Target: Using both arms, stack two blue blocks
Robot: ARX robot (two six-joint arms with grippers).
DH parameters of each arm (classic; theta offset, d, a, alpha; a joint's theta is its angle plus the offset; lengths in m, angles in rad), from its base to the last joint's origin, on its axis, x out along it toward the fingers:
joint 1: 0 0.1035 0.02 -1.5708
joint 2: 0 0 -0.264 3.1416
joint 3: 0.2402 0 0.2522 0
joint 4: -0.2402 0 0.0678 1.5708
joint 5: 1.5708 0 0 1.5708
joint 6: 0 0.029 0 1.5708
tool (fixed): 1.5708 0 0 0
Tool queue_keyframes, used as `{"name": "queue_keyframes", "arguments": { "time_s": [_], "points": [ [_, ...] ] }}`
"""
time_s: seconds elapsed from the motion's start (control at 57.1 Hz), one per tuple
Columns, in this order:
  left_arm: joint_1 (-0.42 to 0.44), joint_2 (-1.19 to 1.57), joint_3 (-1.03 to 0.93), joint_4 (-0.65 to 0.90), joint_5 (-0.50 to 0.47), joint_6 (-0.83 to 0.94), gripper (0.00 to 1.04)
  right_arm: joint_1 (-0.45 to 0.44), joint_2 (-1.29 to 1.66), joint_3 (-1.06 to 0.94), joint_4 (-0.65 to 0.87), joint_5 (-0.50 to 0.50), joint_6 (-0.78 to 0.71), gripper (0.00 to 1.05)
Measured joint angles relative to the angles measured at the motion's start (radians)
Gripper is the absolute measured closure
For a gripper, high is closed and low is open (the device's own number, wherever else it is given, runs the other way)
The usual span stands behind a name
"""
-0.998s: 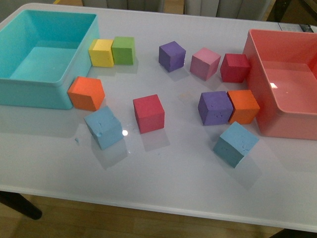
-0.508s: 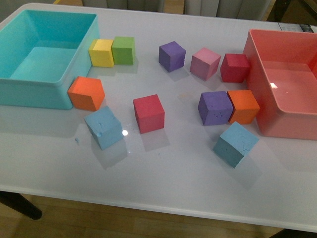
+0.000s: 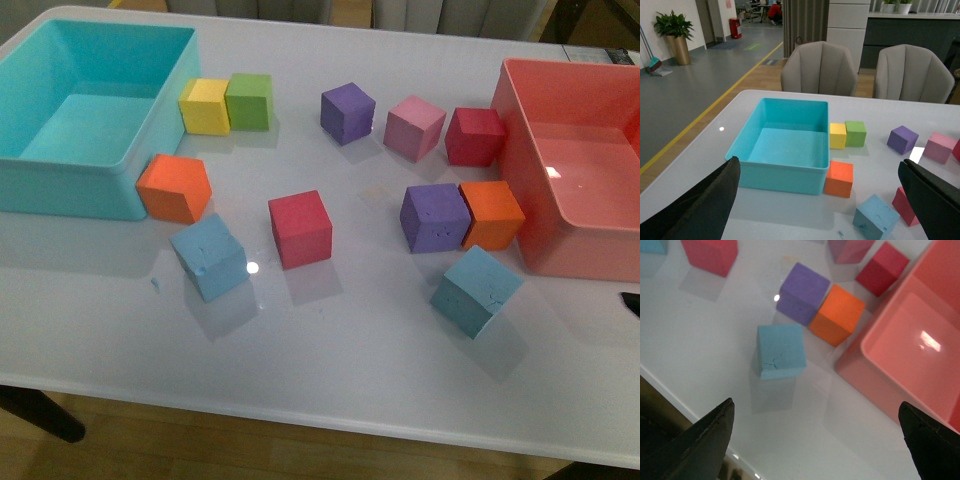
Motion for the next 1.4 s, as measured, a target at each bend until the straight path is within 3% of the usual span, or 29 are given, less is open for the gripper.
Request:
{"name": "queue_keyframes", "arguments": {
  "time_s": [0.193, 0.385, 1.313, 1.401],
  "points": [
    [0.0, 0.0, 0.0, 0.0, 0.0, 0.0, 0.09, 0.079, 0.408, 0.157, 0.067, 0.047, -0.047, 0.09],
    [0.0, 0.0, 0.0, 0.0, 0.0, 0.0, 0.09, 0.108, 0.595, 0.27, 0.076, 0.087, -0.045, 0.09],
    [0.0, 0.0, 0.0, 0.0, 0.0, 0.0, 0.09, 0.161, 0.861, 0.501, 0.035, 0.134, 0.032, 0.09],
    [0.0, 0.0, 0.0, 0.0, 0.0, 0.0, 0.09, 0.162, 0.863, 0.501, 0.034, 0.133, 0.034, 0.22]
  ]
}}
